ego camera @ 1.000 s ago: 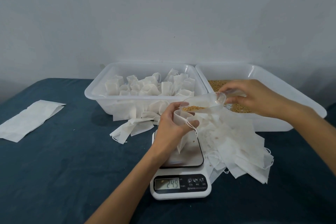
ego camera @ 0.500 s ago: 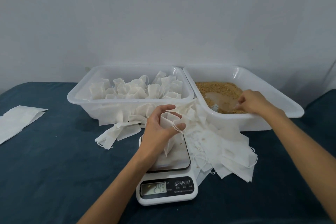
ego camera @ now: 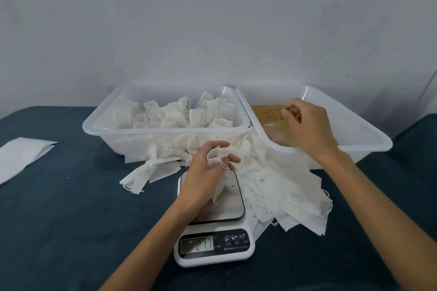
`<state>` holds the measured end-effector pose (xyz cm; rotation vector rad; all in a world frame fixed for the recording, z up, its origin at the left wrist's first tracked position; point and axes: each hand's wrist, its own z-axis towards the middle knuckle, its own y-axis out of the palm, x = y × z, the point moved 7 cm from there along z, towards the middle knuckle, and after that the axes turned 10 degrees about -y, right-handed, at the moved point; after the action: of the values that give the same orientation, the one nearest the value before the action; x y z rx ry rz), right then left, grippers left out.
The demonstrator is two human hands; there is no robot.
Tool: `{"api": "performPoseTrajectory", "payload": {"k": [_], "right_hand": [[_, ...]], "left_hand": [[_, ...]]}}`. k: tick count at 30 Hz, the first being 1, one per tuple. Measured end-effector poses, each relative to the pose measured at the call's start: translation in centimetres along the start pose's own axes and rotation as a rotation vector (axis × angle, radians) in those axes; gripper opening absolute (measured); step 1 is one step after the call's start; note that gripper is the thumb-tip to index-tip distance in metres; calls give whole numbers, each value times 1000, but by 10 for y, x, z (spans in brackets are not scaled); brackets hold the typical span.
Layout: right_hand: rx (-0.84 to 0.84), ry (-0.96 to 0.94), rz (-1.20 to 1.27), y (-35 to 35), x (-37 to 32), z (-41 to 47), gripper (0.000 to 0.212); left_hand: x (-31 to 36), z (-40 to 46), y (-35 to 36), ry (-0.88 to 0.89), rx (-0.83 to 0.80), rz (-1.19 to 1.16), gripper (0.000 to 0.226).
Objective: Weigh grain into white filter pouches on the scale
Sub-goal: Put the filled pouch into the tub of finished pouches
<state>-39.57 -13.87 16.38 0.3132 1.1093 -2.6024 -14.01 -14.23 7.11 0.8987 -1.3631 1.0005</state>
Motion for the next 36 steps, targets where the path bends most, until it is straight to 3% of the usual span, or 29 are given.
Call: {"api": "performPoseTrajectory", "payload": {"k": [3,8,13,18,21,25,31,34,36], "right_hand": [[73,-140,342,14,-63,-29,18],[90,-81,603,45,-92,-67,22],[79,-72,638,59,-89,-77,24],[73,-95,674,60,-92,-80,26],[66,-101,676,62,-92,-81,24],[71,-101,679,61,-91,-81,22],[63,-103,675,62,-90,-81,21],[61,-98,675,62,-89,-81,21],[71,-104,664,61,-88,-80,19]], "left_hand": [[0,0,0,27,13,21,16],[6,0,-9,83,70,40,28],[33,9,-42,97,101,57,31],[87,45,-130,203,370,58,32],[89,72,-184,72,512,129,26],[63,90,-222,-156,502,368,28],[43,87,-233,-213,499,639,26],[50,85,-225,-142,515,792,20],[66,65,-217,76,635,812,23]]}}
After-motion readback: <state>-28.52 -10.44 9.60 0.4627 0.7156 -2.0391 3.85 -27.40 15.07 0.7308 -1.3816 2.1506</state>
